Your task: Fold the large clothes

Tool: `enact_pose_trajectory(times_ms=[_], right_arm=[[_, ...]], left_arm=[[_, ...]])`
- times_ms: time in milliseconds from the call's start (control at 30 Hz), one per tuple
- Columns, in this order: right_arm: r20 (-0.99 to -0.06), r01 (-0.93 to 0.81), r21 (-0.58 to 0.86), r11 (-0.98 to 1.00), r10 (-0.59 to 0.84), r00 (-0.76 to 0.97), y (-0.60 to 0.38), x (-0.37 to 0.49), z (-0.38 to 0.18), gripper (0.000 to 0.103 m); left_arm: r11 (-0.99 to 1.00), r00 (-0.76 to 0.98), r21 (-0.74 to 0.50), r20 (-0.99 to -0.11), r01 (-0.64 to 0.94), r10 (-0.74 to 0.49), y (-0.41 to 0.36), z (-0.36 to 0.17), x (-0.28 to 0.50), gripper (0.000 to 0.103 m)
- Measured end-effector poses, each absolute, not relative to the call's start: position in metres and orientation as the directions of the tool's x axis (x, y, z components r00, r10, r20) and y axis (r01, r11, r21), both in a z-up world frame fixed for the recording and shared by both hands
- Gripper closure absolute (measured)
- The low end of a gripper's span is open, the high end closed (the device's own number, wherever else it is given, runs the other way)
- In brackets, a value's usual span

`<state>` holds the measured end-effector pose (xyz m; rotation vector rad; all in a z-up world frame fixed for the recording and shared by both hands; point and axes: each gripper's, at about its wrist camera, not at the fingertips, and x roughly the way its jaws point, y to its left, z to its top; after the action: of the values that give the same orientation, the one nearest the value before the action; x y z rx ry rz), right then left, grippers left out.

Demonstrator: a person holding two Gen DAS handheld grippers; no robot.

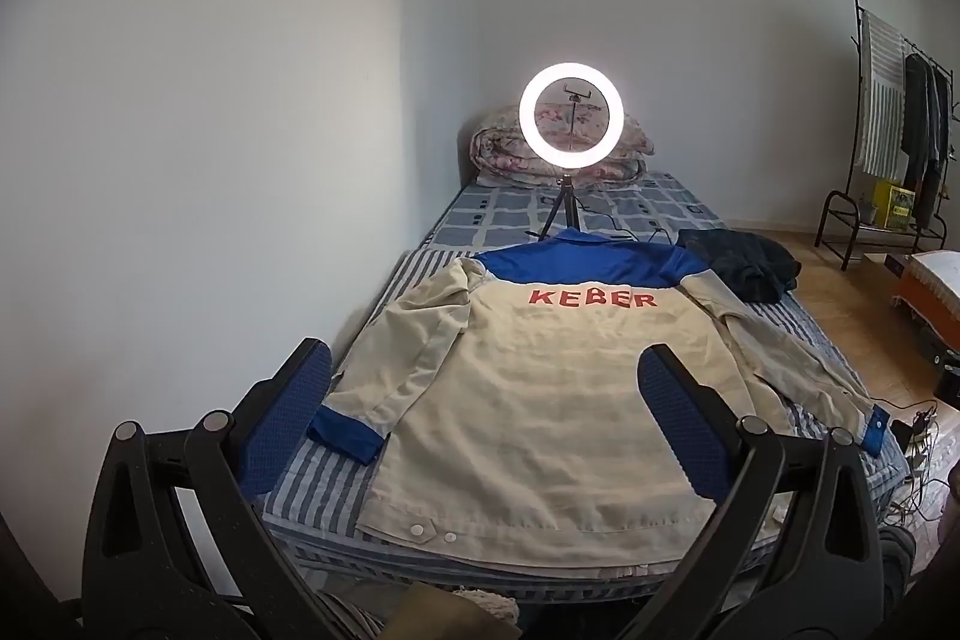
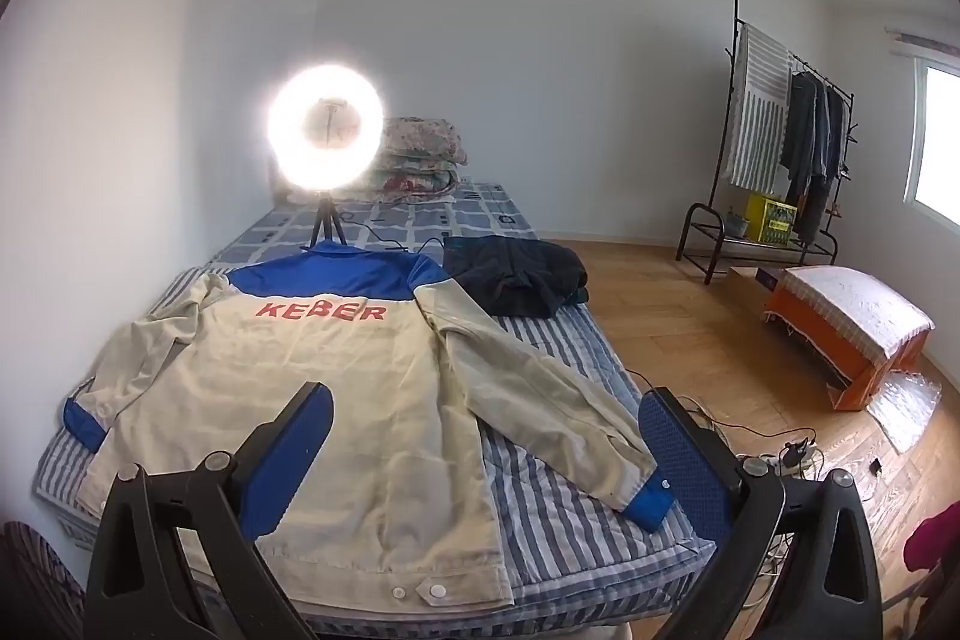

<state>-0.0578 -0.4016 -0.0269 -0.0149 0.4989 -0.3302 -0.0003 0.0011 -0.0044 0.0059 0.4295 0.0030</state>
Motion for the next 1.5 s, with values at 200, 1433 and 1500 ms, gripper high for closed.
enact_pose_trajectory(times_ms=[200, 1433, 1500], right_arm=[[-0.462, 0.311, -0.089, 0.946, -0.316, 0.829, -0.402, -0.060, -0.024, 0.000], [-0.455, 0.310, -0.085, 0.947, -0.314, 0.833, -0.401, -0.063, -0.012, 0.000], [-0.455, 0.310, -0.086, 0.947, -0.314, 0.833, -0.401, -0.063, -0.012, 0.000]], left_arm=[[1.000, 0.914, 0.010, -0.405, -0.001, 0.005, -0.002, 0.006, -0.007, 0.000], [1.000, 0.928, 0.014, -0.373, -0.006, 0.011, 0.001, 0.015, -0.015, 0.000], [1.000, 0.928, 0.013, -0.373, -0.007, 0.011, 0.001, 0.015, -0.015, 0.000]])
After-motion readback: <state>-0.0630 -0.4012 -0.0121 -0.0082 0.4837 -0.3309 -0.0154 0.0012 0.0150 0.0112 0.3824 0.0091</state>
